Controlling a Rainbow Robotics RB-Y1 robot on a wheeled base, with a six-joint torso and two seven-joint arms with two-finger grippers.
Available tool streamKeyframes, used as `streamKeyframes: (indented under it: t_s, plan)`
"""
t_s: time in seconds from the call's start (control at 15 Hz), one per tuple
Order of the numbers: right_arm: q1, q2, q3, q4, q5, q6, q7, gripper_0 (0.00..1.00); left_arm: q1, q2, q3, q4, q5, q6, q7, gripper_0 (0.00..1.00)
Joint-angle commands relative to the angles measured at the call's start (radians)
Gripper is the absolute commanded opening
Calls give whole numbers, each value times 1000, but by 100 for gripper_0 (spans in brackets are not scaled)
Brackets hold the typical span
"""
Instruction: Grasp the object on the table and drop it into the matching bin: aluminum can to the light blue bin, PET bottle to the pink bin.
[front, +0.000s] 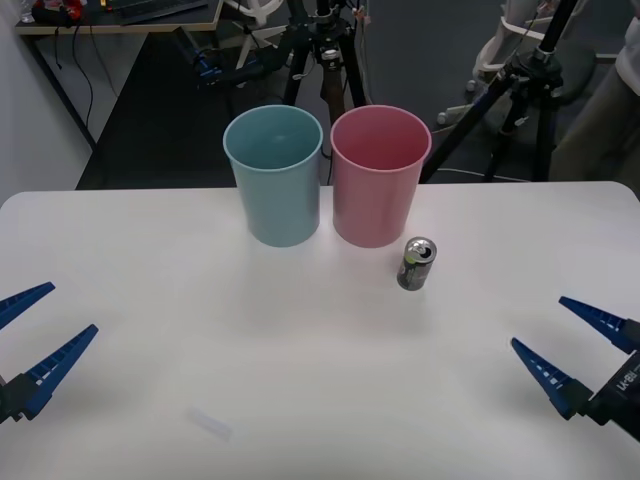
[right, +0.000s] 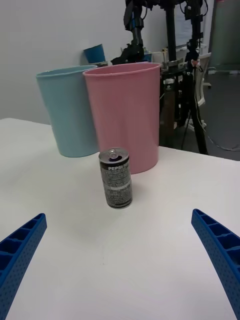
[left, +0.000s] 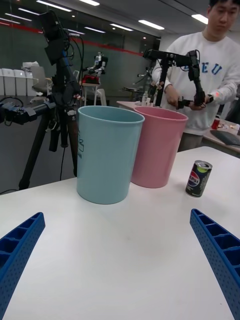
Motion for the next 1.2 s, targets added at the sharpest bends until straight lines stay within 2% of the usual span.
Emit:
streamKeyframes:
  t_s: [0.07, 0.53, 1.2]
  plan:
    - [-13, 0, 84, 1, -1, 111, 37, 100, 0, 0, 0, 0, 0, 0, 0, 100]
    - [-86, 3, 276, -1, -6, 384, 67, 100, 0, 0, 0, 0, 0, 0, 0, 100]
    - [-197, 3, 547, 4, 45, 764, 87, 100, 0, 0, 0, 0, 0, 0, 0, 100]
